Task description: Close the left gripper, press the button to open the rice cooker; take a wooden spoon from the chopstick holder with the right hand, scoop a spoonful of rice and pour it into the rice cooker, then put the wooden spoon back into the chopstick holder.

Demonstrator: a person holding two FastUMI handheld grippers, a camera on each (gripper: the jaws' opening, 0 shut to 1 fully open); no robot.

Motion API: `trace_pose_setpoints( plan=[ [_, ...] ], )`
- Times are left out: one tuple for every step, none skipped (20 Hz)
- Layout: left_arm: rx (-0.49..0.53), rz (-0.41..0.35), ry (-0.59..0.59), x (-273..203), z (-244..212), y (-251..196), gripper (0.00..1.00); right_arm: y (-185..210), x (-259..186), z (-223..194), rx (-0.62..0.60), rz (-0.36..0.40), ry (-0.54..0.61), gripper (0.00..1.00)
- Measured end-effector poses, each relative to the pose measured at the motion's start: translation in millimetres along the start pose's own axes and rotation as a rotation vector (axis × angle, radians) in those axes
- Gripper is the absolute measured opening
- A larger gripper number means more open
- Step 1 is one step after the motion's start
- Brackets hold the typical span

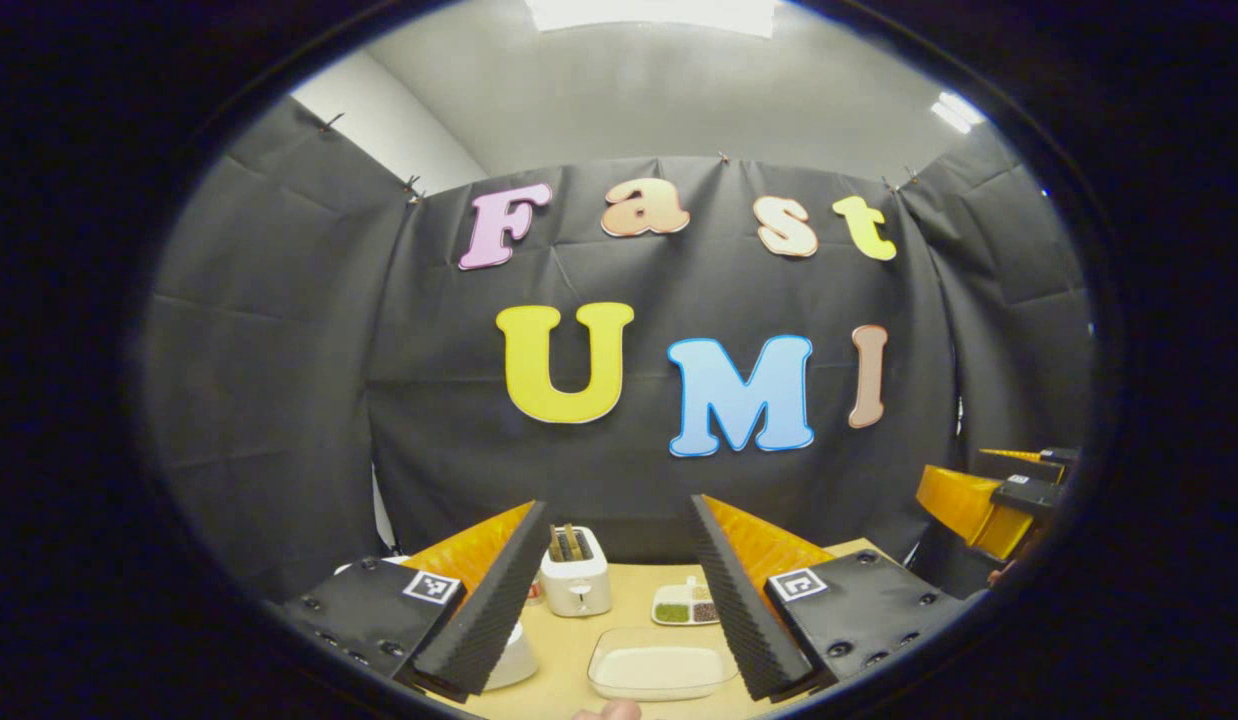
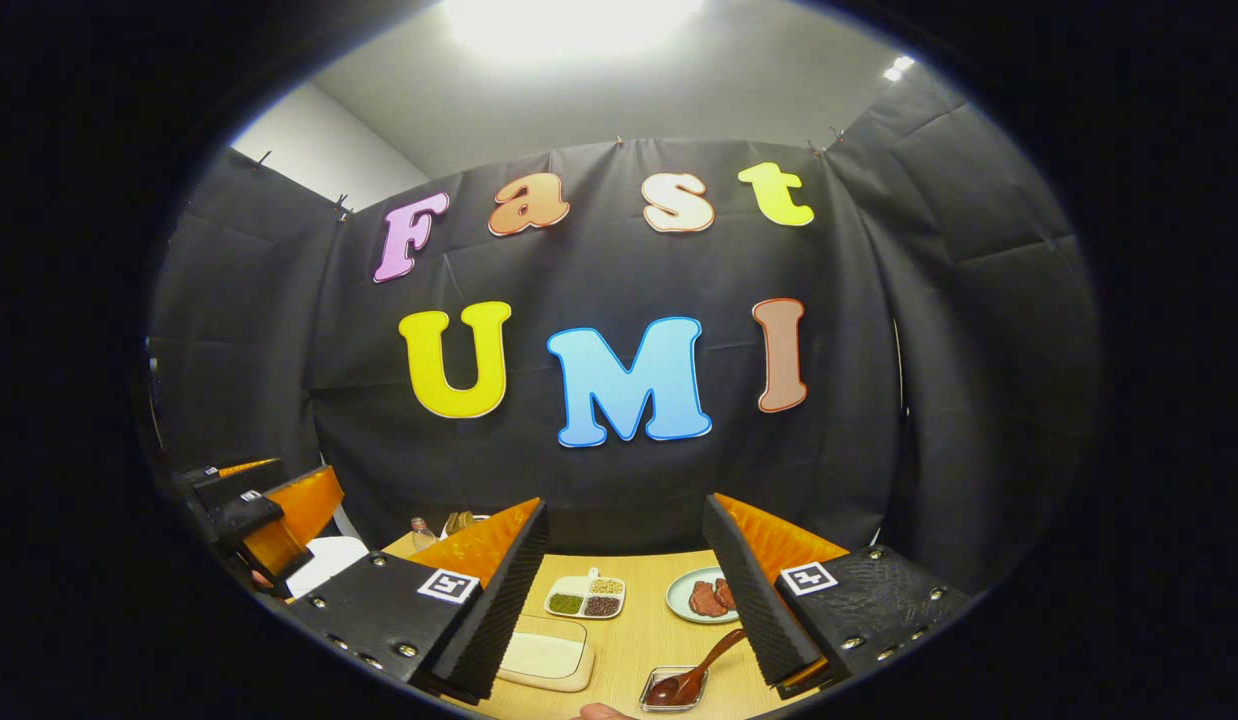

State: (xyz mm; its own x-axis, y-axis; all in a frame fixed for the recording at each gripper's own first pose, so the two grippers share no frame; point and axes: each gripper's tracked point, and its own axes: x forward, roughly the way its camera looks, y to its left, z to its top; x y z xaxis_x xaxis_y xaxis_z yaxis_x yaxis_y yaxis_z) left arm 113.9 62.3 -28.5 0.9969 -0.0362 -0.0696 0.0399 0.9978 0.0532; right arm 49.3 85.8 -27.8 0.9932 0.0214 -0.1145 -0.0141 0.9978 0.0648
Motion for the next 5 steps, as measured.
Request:
trace_pose_setpoints(
  plan=[
    [0.005,-0.010,0.004,1.0,-5.1,-3.4,0.96,0.8,-3.0,-0.9,-0.006,-0.001,-0.002,0.94],
    [0.007,-0.021,0.011,-0.3,-6.2,-5.6,0.99,2.0,-4.5,-0.4,-0.009,0.001,-0.004,0.94],
    [0.010,-0.024,0.015,-1.1,-8.0,-4.5,0.97,5.0,-5.2,-1.5,-0.012,0.003,-0.001,0.94],
    [0.011,-0.023,0.021,-1.0,-9.5,-0.6,0.99,6.7,-6.3,-4.2,-0.014,-0.003,0.005,0.94],
    [0.005,-0.026,0.026,-1.9,-11.5,1.7,0.99,8.2,-8.3,-6.5,-0.010,-0.007,0.011,0.94]
  ],
)
